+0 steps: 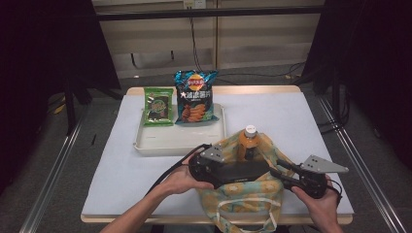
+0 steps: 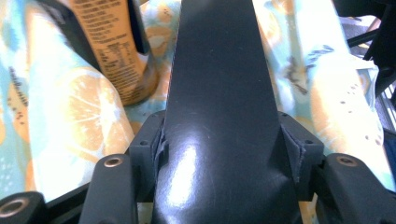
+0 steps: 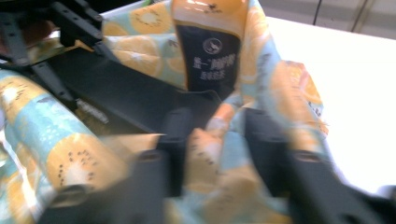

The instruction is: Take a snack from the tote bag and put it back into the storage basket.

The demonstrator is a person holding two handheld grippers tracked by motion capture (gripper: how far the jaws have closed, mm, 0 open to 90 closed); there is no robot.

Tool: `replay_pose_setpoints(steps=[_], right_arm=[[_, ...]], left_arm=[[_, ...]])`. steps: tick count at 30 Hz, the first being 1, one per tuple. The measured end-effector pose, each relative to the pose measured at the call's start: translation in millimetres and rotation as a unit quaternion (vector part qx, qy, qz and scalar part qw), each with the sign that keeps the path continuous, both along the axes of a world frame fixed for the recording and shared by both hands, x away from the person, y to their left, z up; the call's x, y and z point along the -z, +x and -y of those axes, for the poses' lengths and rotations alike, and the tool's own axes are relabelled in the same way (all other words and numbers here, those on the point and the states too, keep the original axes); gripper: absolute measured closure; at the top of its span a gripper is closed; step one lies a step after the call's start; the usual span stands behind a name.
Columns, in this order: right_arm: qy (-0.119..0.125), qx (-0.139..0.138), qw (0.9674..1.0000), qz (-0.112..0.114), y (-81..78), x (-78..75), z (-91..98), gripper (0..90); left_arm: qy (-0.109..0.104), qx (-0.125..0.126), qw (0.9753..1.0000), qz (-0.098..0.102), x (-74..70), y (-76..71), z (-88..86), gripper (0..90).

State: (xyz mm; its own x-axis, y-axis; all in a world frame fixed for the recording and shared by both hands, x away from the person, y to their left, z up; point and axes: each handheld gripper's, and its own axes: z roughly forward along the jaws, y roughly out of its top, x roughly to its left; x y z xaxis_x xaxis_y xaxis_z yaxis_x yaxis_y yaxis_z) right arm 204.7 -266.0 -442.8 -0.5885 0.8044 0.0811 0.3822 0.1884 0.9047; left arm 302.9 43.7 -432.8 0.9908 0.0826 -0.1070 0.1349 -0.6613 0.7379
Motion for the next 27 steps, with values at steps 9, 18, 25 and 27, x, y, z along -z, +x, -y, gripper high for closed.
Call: replay_pose_setpoints(steps=[9,18,25,27], right_arm=[[0.001,0.007,0.9999,0.014,-3.9,-4.3,6.2,87.9],[0.001,0.015,0.9997,0.018,-4.6,-5.6,9.2,88.5],[0.005,0.020,0.9996,0.021,-7.9,-5.8,12.1,88.3],[0.005,0.017,0.9996,0.020,-8.2,-5.5,12.3,88.3]], left_arm=[[-0.014,-0.005,0.9999,-0.003,-3.9,1.5,-8.4,43.5],[-0.017,-0.005,0.9999,0.001,-7.2,-0.4,-11.9,43.5],[-0.033,-0.004,0.9994,-0.005,-10.6,-0.8,-15.9,43.5],[-0.036,-0.003,0.9993,-0.006,-11.5,-1.9,-16.0,43.5]])
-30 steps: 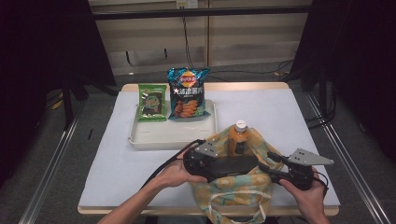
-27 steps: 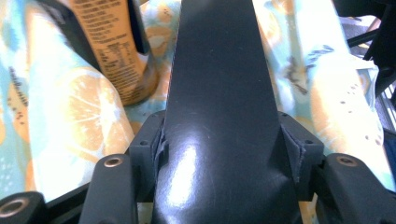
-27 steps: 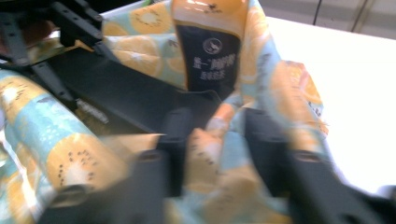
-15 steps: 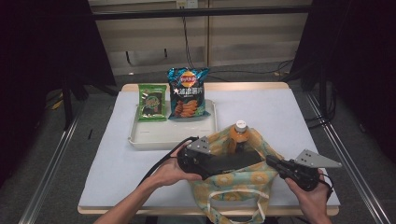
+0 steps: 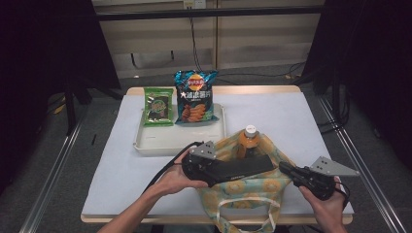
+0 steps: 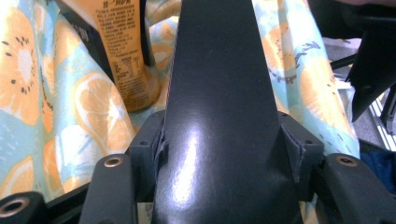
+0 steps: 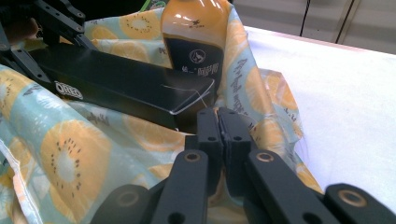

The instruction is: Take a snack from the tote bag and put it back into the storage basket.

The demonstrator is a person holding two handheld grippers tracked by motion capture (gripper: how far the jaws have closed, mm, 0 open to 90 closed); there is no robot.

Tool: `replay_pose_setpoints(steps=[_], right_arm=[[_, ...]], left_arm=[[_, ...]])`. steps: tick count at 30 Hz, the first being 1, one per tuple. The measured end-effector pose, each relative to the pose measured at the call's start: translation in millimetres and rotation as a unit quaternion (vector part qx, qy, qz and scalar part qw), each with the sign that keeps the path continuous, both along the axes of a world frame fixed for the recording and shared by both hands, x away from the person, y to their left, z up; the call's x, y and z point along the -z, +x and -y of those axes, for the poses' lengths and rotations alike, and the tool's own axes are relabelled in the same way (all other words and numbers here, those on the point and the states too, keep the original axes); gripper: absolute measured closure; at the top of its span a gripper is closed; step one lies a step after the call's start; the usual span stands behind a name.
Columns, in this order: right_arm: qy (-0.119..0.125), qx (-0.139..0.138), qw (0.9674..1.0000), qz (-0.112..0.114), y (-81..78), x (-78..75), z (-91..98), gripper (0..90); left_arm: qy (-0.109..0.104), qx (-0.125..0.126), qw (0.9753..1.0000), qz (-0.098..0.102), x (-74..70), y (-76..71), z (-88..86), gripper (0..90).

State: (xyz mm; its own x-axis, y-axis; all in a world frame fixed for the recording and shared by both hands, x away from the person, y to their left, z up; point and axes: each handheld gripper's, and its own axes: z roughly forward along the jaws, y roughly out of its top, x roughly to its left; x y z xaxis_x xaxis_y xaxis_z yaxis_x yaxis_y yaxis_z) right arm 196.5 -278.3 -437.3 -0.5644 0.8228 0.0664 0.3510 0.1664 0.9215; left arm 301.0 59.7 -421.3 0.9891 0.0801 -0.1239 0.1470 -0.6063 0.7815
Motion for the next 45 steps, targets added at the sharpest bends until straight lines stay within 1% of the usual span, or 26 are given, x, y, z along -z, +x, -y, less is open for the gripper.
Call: replay_pose_setpoints(steps=[3,4,6,7,9,12,16,19,20,25,27,28,30,34,36,41,42,44,45], right_arm=[[-0.001,-0.002,1.0000,0.000,-0.1,0.4,-0.6,88.4],[-0.001,-0.003,1.0000,0.000,0.0,0.5,-0.7,88.3],[-0.001,-0.004,1.0000,-0.001,-0.3,0.7,-0.5,88.1],[-0.001,-0.004,1.0000,-0.001,-0.3,0.7,-0.5,88.1],[0.004,-0.006,1.0000,-0.001,-0.2,1.1,-0.2,86.4],[0.003,-0.006,1.0000,-0.002,0.4,1.6,-0.5,86.1],[0.003,-0.008,1.0000,-0.005,0.2,2.0,-1.4,85.7],[0.001,-0.012,0.9999,-0.004,0.9,1.7,-2.2,85.6],[0.001,-0.012,0.9999,-0.004,0.9,1.8,-2.3,85.7],[0.002,-0.012,0.9999,-0.006,0.8,2.0,-2.0,85.8],[0.002,-0.014,0.9999,-0.007,0.3,1.9,-2.5,85.8],[0.002,-0.014,0.9999,-0.007,0.1,1.7,-2.8,85.8],[0.002,-0.013,0.9999,-0.007,0.4,1.6,-3.0,85.9],[0.003,-0.012,0.9999,-0.007,0.1,1.6,-2.5,86.5],[0.004,-0.012,0.9999,-0.008,0.5,1.5,-2.1,86.9],[0.003,-0.013,0.9999,-0.008,0.2,0.7,-2.4,86.8],[0.004,-0.014,0.9999,-0.009,0.3,0.9,-2.8,86.8],[0.002,-0.016,0.9998,-0.009,0.7,1.5,-3.8,86.8],[0.002,-0.017,0.9998,-0.010,0.8,1.6,-4.7,86.9]], left_arm=[[-0.011,-0.003,0.9999,-0.008,0.2,-1.2,0.9,43.5],[-0.013,0.000,0.9999,-0.009,-0.5,-0.6,0.4,43.5],[-0.021,-0.004,0.9997,-0.012,-3.2,-0.7,-1.1,43.5],[-0.021,-0.004,0.9997,-0.012,-3.2,-0.7,-1.1,43.5],[-0.029,-0.002,0.9995,-0.014,-4.4,0.2,-2.4,43.5],[-0.031,-0.007,0.9993,-0.017,-4.8,-1.0,-1.5,43.5],[-0.039,-0.006,0.9991,-0.016,-6.5,-1.8,-0.9,43.5],[-0.046,-0.007,0.9987,-0.020,-8.6,-1.1,-1.7,43.5],[-0.045,-0.006,0.9988,-0.020,-9.5,-0.7,-2.1,43.5],[-0.066,-0.009,0.9974,-0.028,-12.9,0.2,-4.8,43.5],[-0.066,-0.010,0.9975,-0.024,-15.5,-0.5,-6.4,43.5],[-0.070,-0.011,0.9971,-0.027,-16.0,-1.0,-6.5,43.5],[-0.064,-0.012,0.9976,-0.023,-17.3,-1.0,-6.8,43.5],[-0.070,-0.012,0.9971,-0.027,-17.1,-0.3,-5.3,43.5],[-0.067,-0.011,0.9974,-0.023,-18.9,0.0,-5.7,43.5],[-0.083,-0.017,0.9960,-0.027,-22.6,0.1,-9.3,43.5],[-0.080,-0.018,0.9963,-0.025,-23.8,0.3,-9.9,43.5],[-0.083,-0.017,0.9962,-0.023,-25.5,0.5,-10.2,43.5],[-0.086,-0.018,0.9958,-0.026,-26.2,0.1,-9.8,43.5]])
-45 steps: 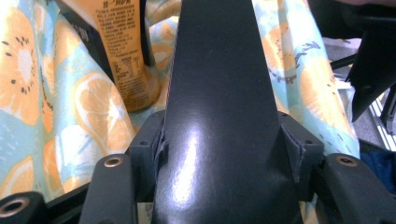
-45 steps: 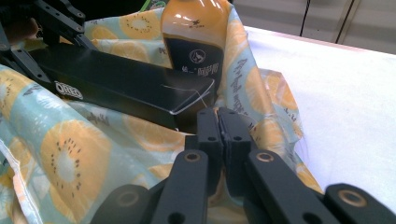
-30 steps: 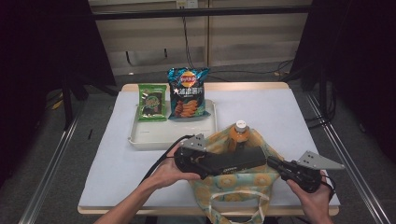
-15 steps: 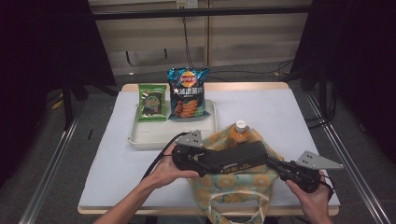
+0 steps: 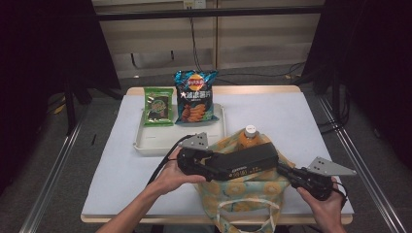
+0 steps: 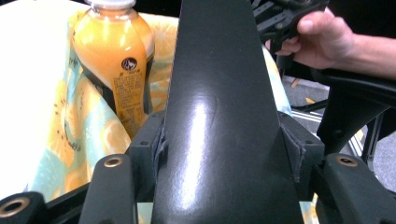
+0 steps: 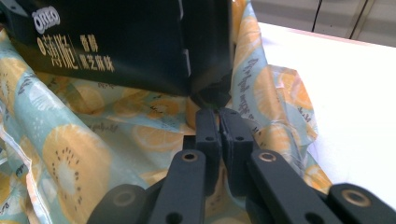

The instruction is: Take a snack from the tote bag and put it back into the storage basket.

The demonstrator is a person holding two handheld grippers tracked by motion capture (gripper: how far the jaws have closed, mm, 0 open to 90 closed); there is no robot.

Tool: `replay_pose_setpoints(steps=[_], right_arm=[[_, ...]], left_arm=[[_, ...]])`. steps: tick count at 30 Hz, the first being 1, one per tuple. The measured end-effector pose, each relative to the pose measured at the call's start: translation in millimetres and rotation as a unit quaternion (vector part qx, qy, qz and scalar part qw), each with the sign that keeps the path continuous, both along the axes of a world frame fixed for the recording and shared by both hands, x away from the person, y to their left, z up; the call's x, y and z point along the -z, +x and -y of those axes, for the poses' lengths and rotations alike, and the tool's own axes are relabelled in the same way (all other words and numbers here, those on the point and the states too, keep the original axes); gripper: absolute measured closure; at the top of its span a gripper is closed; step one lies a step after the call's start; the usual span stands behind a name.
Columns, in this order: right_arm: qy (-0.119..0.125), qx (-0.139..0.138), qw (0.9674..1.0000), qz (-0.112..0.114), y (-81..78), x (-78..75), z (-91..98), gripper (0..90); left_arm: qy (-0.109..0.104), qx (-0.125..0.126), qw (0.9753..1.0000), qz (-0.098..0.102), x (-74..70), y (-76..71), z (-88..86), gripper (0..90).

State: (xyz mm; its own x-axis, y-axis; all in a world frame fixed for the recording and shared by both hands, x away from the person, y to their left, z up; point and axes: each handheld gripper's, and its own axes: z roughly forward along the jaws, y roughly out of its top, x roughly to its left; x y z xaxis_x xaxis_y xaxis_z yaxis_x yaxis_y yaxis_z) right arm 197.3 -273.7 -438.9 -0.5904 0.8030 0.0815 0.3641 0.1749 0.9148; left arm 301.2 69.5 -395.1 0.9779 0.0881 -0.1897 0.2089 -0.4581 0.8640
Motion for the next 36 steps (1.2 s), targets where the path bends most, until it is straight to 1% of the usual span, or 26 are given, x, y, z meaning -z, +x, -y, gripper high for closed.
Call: replay_pose_setpoints(steps=[1,2,4,5,8,11,14,18,21,22,23,25,29,30,33,36], right_arm=[[-0.001,-0.001,1.0000,0.000,0.2,0.0,-0.7,86.8],[-0.001,-0.003,1.0000,0.000,0.2,0.0,-1.4,86.8],[-0.002,-0.005,1.0000,-0.001,0.0,0.1,-2.7,86.8],[-0.003,-0.006,1.0000,0.000,0.0,0.2,-3.3,86.7],[-0.003,-0.010,0.9999,-0.001,0.4,0.6,-4.0,86.5],[-0.005,-0.012,0.9999,-0.001,0.6,0.8,-5.0,86.6],[-0.007,-0.016,0.9998,-0.002,0.5,1.0,-5.9,86.6],[-0.010,-0.019,0.9998,-0.003,0.0,1.3,-6.4,86.6],[-0.018,-0.019,0.9996,-0.003,-0.1,1.3,-6.7,85.4],[-0.020,-0.019,0.9996,-0.003,-0.3,1.3,-6.9,85.3],[-0.020,-0.022,0.9995,-0.006,-0.1,1.7,-7.0,85.1],[-0.024,-0.021,0.9994,-0.011,-0.2,3.1,-7.0,84.9],[-0.032,-0.024,0.9991,-0.014,1.2,5.5,-7.1,83.8],[-0.033,-0.022,0.9991,-0.014,0.9,5.5,-7.5,83.4],[-0.031,-0.025,0.9991,-0.012,0.6,5.8,-8.0,80.4],[-0.027,-0.029,0.9992,-0.009,-0.6,5.3,-8.0,75.3]], left_arm=[[-0.003,0.002,1.0000,0.001,-0.6,-0.1,0.6,43.4],[0.000,0.001,1.0000,0.004,-1.9,-0.4,1.0,43.5],[-0.003,0.004,1.0000,0.005,-3.8,-0.8,2.3,43.5],[-0.007,0.004,1.0000,0.003,-4.5,-1.1,3.0,43.5],[-0.007,0.006,0.9999,0.005,-7.0,-0.9,5.3,43.5],[-0.012,0.008,0.9999,0.005,-9.9,-1.3,8.6,43.5],[-0.012,0.012,0.9998,0.010,-12.7,-1.4,11.4,43.4],[-0.017,0.013,0.9997,0.009,-16.0,-0.5,11.8,43.4],[-0.019,0.014,0.9997,0.009,-19.5,1.1,7.5,43.4],[-0.016,0.013,0.9997,0.010,-21.2,1.7,5.0,43.4],[-0.017,0.015,0.9997,0.010,-22.2,2.8,2.5,43.4],[-0.019,0.010,0.9997,0.012,-23.8,4.9,-2.2,43.4],[-0.020,0.009,0.9996,0.015,-27.2,8.7,-10.4,43.4],[-0.026,0.009,0.9996,0.012,-27.6,8.8,-11.6,43.4],[-0.020,0.010,0.9996,0.016,-30.3,10.3,-15.1,43.4],[-0.022,0.014,0.9996,0.014,-31.6,10.7,-17.3,43.4]])
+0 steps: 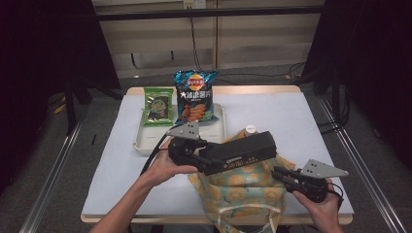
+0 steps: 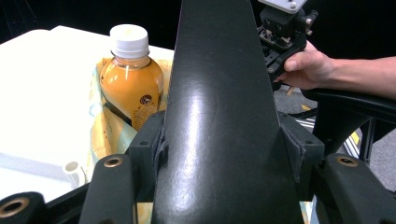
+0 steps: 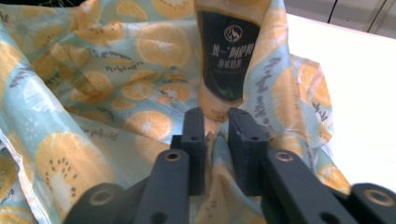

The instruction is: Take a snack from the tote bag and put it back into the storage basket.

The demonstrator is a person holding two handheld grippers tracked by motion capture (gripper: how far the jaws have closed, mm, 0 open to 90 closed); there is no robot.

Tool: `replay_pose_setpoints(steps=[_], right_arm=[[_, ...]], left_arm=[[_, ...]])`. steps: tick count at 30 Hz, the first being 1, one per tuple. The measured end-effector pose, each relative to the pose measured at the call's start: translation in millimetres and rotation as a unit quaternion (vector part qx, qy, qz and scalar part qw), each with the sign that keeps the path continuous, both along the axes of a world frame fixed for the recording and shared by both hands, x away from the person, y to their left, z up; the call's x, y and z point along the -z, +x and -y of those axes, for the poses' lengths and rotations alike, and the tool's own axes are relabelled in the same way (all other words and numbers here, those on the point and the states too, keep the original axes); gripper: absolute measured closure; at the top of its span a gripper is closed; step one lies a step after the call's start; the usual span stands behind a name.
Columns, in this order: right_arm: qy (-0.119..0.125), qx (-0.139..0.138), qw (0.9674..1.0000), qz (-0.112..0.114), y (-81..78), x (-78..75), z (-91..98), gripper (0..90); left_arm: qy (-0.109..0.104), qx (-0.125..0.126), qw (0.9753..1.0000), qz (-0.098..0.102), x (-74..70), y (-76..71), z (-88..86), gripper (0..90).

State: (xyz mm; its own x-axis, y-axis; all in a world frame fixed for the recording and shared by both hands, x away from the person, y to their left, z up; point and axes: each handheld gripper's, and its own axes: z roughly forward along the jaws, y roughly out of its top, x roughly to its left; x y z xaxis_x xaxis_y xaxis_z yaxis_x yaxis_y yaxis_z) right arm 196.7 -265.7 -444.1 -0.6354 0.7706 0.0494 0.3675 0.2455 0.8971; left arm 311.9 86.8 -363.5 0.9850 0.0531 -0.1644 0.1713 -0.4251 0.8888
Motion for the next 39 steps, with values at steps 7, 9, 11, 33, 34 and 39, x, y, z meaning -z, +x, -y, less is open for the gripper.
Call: replay_pose_setpoints(steps=[7,9,11,33,34,39], right_arm=[[0.014,-0.003,0.9998,0.016,-2.3,-4.8,1.7,51.1],[0.017,0.005,0.9996,0.022,-4.2,-5.8,2.6,40.7],[0.027,0.016,0.9991,0.029,-5.0,-7.8,3.4,33.6],[0.051,0.039,0.9971,0.041,-5.2,-13.6,4.2,7.9],[0.051,0.040,0.9970,0.041,-5.7,-13.7,4.1,6.9],[0.052,0.044,0.9966,0.047,-5.1,-13.7,2.1,3.1]], left_arm=[[0.003,-0.005,1.0000,0.004,-6.8,0.8,-3.7,43.4],[0.000,-0.005,1.0000,0.001,-9.5,1.8,-6.7,43.4],[-0.001,-0.004,1.0000,0.002,-12.1,3.2,-9.8,43.3],[-0.004,-0.044,0.9989,0.016,-34.9,30.4,-45.8,43.3],[-0.005,-0.046,0.9988,0.014,-34.7,30.7,-47.7,43.3],[-0.003,-0.050,0.9986,0.016,-32.6,32.8,-54.1,43.3]])
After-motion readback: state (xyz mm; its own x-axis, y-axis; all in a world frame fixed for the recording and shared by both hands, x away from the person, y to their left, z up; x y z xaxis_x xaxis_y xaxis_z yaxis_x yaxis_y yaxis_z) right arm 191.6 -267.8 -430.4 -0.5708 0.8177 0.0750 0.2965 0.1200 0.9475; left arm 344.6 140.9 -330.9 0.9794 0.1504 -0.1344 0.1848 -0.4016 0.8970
